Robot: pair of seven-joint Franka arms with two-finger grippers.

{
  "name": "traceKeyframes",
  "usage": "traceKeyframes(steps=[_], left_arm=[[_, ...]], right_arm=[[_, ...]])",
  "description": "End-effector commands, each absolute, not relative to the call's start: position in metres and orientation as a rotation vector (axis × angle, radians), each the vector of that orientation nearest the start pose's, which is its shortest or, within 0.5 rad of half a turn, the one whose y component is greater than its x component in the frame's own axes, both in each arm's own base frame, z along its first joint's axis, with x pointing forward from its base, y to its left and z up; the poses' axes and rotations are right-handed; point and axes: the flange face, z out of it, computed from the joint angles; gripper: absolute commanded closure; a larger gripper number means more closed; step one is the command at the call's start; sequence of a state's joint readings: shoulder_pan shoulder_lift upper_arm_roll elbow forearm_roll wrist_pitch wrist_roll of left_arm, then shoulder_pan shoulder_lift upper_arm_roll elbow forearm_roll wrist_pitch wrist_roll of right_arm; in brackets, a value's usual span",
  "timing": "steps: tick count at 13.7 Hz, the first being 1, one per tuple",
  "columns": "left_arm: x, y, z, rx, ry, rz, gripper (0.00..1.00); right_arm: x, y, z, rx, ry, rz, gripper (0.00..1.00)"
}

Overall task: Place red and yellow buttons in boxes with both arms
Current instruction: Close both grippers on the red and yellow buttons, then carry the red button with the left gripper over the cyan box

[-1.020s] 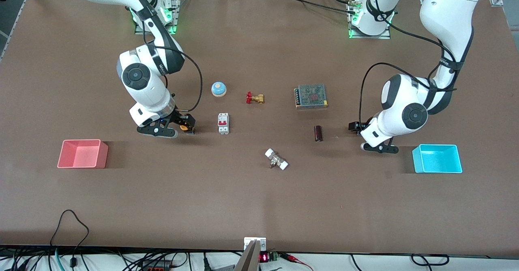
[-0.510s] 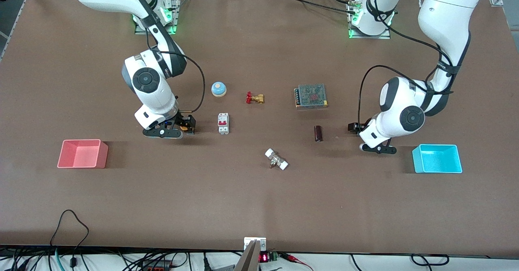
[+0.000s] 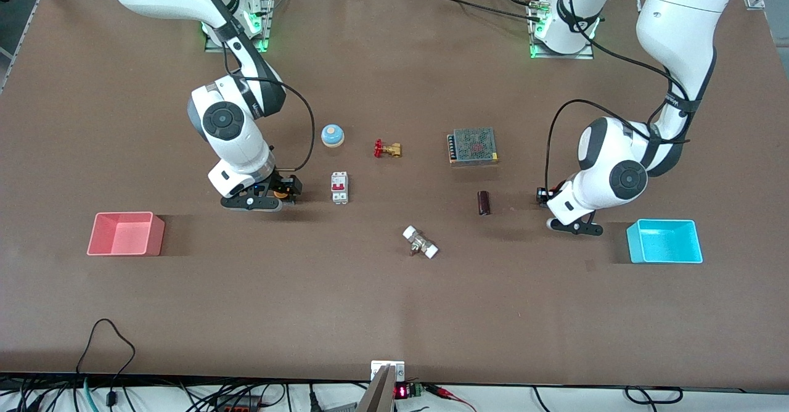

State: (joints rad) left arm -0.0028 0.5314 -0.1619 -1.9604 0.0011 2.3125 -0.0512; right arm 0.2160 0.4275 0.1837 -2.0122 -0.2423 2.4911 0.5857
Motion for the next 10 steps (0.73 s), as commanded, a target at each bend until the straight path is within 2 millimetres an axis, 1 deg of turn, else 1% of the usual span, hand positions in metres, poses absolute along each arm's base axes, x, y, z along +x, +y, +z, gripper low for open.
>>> traceKeyframes(steps=[1, 2, 3, 4, 5, 6, 7, 9, 10], left_arm=[[0.6, -0.08, 0.212, -3.188, 0.154, 0.222, 0.71], [0.607, -0.065, 0.233, -3.19, 0.115, 0.168, 0.71], [0.617, -0.038, 0.263, -3.183, 0.053, 0.093, 0.71], [0.623, -0.015, 0.283, -3.18, 0.0, 0.055, 0.71], [0.632, 0.006, 0.302, -3.176, -0.056, -0.001, 0.71], [0.636, 0.024, 0.311, -3.173, -0.1, -0.031, 0.71], [0.644, 0.052, 0.325, -3.165, -0.162, -0.085, 0.71], [0.647, 0.082, 0.332, -3.16, -0.242, -0.11, 0.7], [0.648, 0.094, 0.332, -3.157, -0.27, -0.111, 0.7]], right_arm=[[0.567, 0.24, 0.245, -3.156, 0.008, -0.143, 0.0], [0.566, 0.241, 0.242, -3.155, 0.005, -0.138, 0.0], [0.566, 0.241, 0.241, -3.155, 0.005, -0.135, 0.0], [0.565, 0.241, 0.237, -3.157, -0.016, -0.126, 0.02], [0.565, 0.241, 0.235, -3.157, -0.029, -0.123, 0.07], [0.565, 0.241, 0.234, -3.157, -0.031, -0.118, 0.12], [0.565, 0.24, 0.234, -3.158, -0.036, -0.118, 0.16], [0.565, 0.24, 0.234, -3.158, -0.041, -0.121, 0.27], [0.565, 0.24, 0.234, -3.158, -0.041, -0.121, 0.32]])
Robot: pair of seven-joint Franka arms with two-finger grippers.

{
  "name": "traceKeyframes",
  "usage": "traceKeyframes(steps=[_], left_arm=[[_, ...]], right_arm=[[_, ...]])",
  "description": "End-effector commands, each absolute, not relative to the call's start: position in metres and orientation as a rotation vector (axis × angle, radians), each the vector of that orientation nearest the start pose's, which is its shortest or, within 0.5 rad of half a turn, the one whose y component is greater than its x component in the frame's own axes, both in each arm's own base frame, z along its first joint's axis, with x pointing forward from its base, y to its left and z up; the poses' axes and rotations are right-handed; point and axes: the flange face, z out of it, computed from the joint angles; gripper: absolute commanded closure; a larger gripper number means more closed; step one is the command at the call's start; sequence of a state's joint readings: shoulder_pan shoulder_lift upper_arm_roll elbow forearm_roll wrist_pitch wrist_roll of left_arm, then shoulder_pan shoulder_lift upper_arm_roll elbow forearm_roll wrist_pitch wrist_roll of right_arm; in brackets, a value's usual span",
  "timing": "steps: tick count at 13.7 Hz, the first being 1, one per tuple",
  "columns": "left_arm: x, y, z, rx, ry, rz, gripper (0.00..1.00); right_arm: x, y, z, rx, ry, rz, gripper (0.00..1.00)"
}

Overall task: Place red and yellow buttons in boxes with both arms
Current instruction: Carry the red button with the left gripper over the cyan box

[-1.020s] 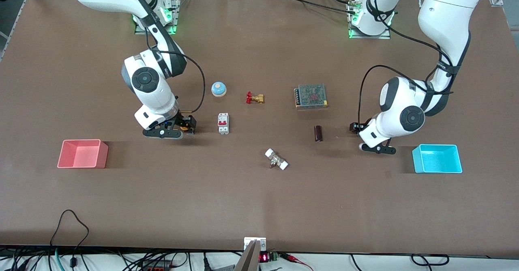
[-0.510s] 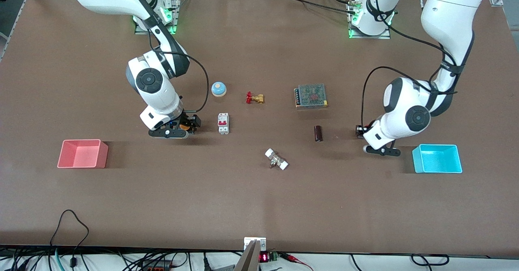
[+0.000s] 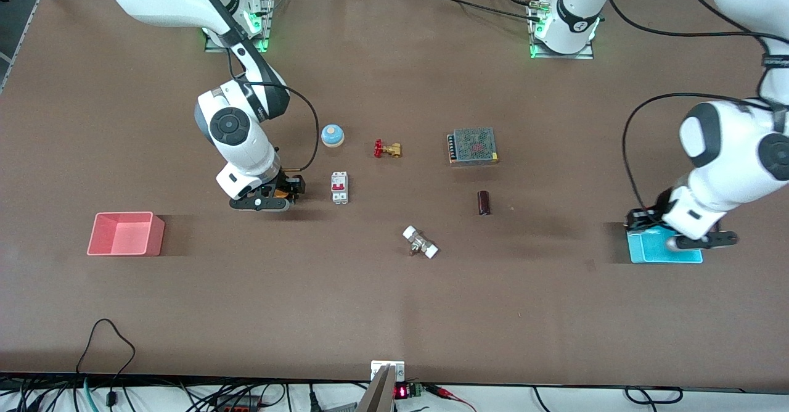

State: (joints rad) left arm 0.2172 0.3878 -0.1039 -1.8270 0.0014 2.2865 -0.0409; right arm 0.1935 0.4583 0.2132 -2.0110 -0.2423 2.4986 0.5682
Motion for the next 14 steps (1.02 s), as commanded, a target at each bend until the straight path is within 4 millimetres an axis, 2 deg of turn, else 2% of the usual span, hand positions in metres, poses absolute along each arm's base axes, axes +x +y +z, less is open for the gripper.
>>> traceKeyframes(steps=[1, 4, 6, 9, 11, 14], left_arm=[[0.648, 0.109, 0.323, -3.158, -0.293, -0.061, 0.72], [0.649, 0.144, 0.315, -3.166, -0.344, 0.106, 0.74], [0.65, 0.152, 0.316, -3.147, -0.322, 0.142, 0.75], [0.669, 0.17, 0.314, -3.144, -0.197, 0.085, 0.75], [0.678, 0.178, 0.299, -3.154, -0.177, 0.089, 0.75], [0.68, 0.178, 0.268, -3.168, -0.181, 0.142, 0.76]], right_arm=[[0.565, 0.24, 0.234, -3.158, -0.043, -0.121, 0.39], [0.565, 0.24, 0.234, -3.157, -0.048, -0.12, 0.59], [0.565, 0.24, 0.233, -3.158, -0.05, -0.118, 0.63], [0.565, 0.24, 0.232, -3.158, -0.048, -0.115, 0.68], [0.566, 0.24, 0.233, -3.158, -0.05, -0.117, 0.71], [0.573, 0.233, 0.244, -3.158, -0.089, -0.137, 0.71]])
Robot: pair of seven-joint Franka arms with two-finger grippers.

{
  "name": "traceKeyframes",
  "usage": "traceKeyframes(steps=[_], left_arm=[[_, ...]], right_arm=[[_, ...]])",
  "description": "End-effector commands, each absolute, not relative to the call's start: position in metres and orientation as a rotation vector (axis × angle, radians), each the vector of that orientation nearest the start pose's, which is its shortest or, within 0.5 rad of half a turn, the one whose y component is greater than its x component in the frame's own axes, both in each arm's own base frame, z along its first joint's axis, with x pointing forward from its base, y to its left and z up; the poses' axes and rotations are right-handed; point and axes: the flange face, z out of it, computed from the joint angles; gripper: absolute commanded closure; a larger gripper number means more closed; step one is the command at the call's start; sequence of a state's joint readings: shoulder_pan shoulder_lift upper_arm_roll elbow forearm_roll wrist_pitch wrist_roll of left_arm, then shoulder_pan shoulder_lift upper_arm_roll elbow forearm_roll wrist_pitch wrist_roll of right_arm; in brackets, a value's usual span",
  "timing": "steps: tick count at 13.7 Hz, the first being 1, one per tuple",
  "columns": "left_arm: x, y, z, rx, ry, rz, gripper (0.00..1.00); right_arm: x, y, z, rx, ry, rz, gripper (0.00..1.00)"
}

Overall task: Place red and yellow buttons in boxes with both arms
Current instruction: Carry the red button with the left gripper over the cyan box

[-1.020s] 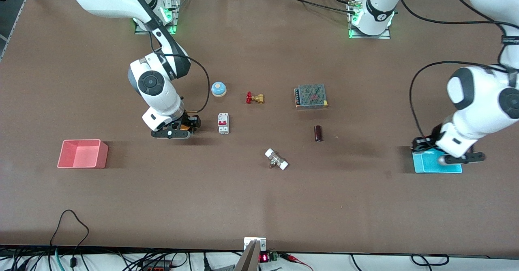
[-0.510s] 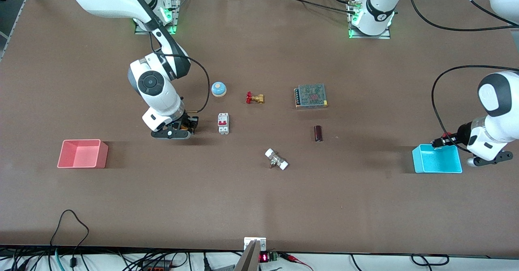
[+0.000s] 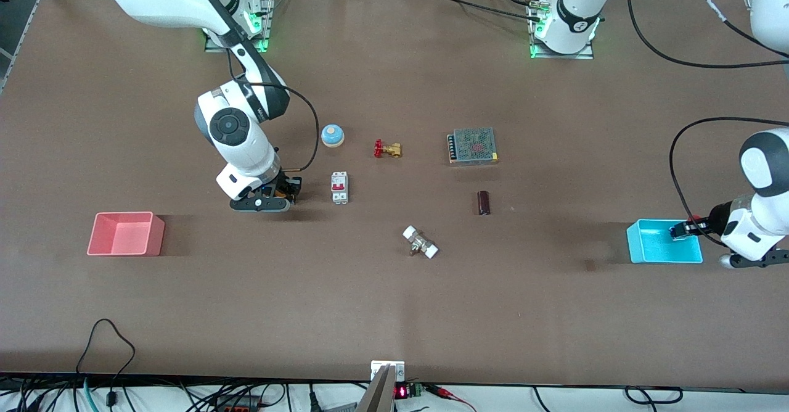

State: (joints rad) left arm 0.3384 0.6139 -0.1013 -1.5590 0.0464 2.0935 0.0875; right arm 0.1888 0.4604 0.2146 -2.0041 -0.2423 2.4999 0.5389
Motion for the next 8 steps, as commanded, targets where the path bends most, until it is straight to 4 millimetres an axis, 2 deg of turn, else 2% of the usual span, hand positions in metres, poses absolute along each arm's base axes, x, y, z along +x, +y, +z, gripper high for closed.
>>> traceKeyframes(steps=[1, 3, 5, 7, 8], left_arm=[[0.681, 0.178, 0.262, -3.17, -0.182, 0.153, 0.76], [0.681, 0.178, 0.251, -3.175, -0.185, 0.171, 0.76], [0.686, 0.18, 0.248, -3.177, -0.183, 0.161, 0.76], [0.689, 0.182, 0.238, -3.18, -0.186, 0.17, 0.76], [0.689, 0.182, 0.235, -3.18, -0.189, 0.175, 0.76]], right_arm=[[0.577, 0.226, 0.254, -3.158, -0.095, -0.156, 0.71], [0.587, 0.206, 0.283, -3.174, -0.12, -0.175, 0.73], [0.6, 0.182, 0.327, -3.21, -0.127, -0.176, 0.73], [0.616, 0.139, 0.364, -3.241, -0.17, -0.153, 0.73], [0.624, 0.116, 0.374, -3.222, -0.204, -0.134, 0.73]])
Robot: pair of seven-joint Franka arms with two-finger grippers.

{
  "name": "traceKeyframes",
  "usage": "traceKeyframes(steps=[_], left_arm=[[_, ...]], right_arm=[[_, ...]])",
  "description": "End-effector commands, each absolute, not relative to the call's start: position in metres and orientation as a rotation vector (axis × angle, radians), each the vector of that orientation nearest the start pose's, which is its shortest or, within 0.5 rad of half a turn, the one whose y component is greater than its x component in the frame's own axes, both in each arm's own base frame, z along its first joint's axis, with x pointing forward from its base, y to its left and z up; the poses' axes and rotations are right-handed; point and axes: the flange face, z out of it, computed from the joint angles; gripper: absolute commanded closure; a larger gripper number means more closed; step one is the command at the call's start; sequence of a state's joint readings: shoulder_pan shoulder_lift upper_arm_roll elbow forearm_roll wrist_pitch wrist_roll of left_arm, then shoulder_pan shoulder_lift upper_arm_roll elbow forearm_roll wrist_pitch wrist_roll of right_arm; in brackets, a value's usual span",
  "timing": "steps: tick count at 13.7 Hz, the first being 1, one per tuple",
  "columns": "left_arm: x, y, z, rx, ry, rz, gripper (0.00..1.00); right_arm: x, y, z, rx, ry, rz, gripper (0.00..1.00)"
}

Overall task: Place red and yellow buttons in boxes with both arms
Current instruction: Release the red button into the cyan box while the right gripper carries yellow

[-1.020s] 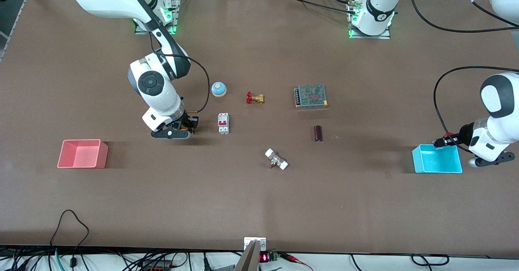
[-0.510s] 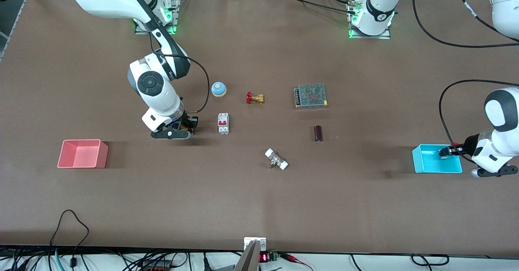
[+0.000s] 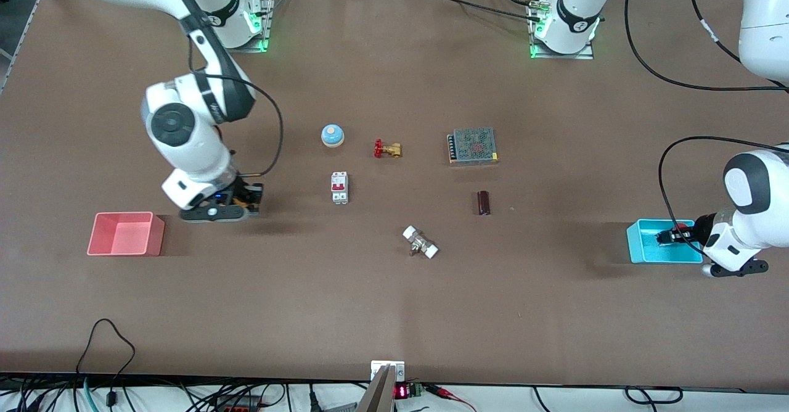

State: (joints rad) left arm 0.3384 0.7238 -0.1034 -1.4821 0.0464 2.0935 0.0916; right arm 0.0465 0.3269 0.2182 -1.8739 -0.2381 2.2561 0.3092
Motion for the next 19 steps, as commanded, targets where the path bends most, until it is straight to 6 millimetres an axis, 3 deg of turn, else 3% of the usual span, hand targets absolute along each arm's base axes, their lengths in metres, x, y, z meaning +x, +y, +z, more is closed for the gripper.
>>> traceKeyframes(steps=[1, 3, 4, 6, 7, 8, 9, 10, 12, 14, 19], left_arm=[[0.689, 0.181, 0.233, -3.181, -0.189, 0.18, 0.76], [0.686, 0.182, 0.218, -3.186, -0.193, 0.215, 0.76], [0.683, 0.186, 0.208, -3.191, -0.206, 0.235, 0.76], [0.683, 0.187, 0.207, -3.191, -0.208, 0.238, 0.75], [0.683, 0.187, 0.207, -3.191, -0.208, 0.238, 0.69], [0.683, 0.187, 0.208, -3.19, -0.204, 0.233, 0.5], [0.684, 0.185, 0.211, -3.188, -0.209, 0.229, 0.17], [0.687, 0.181, 0.223, -3.186, -0.205, 0.206, 0.0], [0.691, 0.176, 0.265, -3.174, -0.181, 0.126, 0.0], [0.696, 0.157, 0.32, -3.165, -0.131, 0.029, 0.0], [0.687, 0.072, 0.44, -3.126, 0.041, -0.149, 0.0]], right_arm=[[0.634, 0.084, 0.387, -3.162, -0.239, -0.131, 0.73], [0.648, 0.028, 0.393, -3.095, -0.307, -0.147, 0.73], [0.654, 0.005, 0.387, -3.091, -0.331, -0.145, 0.73], [0.667, -0.041, 0.37, -3.091, -0.329, -0.147, 0.73], [0.673, -0.059, 0.36, -3.083, -0.367, -0.145, 0.73], [0.679, -0.078, 0.354, -3.076, -0.391, -0.159, 0.73], [0.685, -0.093, 0.347, -3.072, -0.423, -0.194, 0.73], [0.686, -0.103, 0.341, -3.07, -0.447, -0.206, 0.73], [0.687, -0.108, 0.338, -3.071, -0.463, -0.214, 0.73], [0.687, -0.109, 0.332, -3.075, -0.479, -0.201, 0.73], [0.682, -0.134, 0.304, -3.099, -0.57, -0.144, 0.72]])
